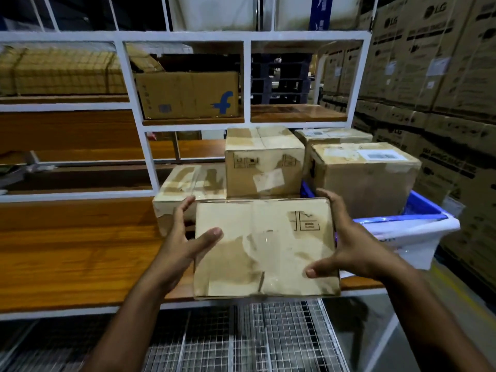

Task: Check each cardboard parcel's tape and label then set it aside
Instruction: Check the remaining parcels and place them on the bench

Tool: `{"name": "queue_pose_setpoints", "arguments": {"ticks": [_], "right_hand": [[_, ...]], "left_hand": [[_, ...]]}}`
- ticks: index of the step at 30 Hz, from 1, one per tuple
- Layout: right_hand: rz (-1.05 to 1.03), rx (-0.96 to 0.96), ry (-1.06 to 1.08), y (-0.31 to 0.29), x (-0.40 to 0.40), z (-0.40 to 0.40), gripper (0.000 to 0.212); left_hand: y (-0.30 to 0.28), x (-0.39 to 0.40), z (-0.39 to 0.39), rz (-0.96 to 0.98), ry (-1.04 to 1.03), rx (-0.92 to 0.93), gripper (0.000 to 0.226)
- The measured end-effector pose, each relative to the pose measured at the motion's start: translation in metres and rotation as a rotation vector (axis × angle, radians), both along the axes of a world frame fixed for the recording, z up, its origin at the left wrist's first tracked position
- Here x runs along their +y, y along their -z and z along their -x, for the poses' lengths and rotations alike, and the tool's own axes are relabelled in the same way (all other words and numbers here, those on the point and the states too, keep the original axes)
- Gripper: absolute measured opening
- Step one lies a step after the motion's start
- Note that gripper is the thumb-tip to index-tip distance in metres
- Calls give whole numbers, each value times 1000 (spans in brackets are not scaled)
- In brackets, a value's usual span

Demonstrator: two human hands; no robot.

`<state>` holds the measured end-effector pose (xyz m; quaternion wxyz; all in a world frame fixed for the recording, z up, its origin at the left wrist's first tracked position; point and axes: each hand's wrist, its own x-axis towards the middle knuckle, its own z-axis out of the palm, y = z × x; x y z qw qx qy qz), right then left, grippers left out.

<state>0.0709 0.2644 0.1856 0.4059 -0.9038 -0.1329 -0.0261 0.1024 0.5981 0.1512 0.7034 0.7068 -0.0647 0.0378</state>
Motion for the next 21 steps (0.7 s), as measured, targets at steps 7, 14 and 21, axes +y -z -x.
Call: {"name": "queue_pose_setpoints", "arguments": {"ticks": [7, 14, 21], "right_hand": [[31, -83, 218, 95, 28, 13, 78], [63, -85, 176, 120, 26, 10, 110], [26, -188, 53, 95, 40, 20, 100]], "left_hand": [[77, 2, 23, -110, 37, -9, 69], [100, -6, 27, -278, 28, -46, 90], [43, 21, 58, -316, -49, -29, 88]]}}
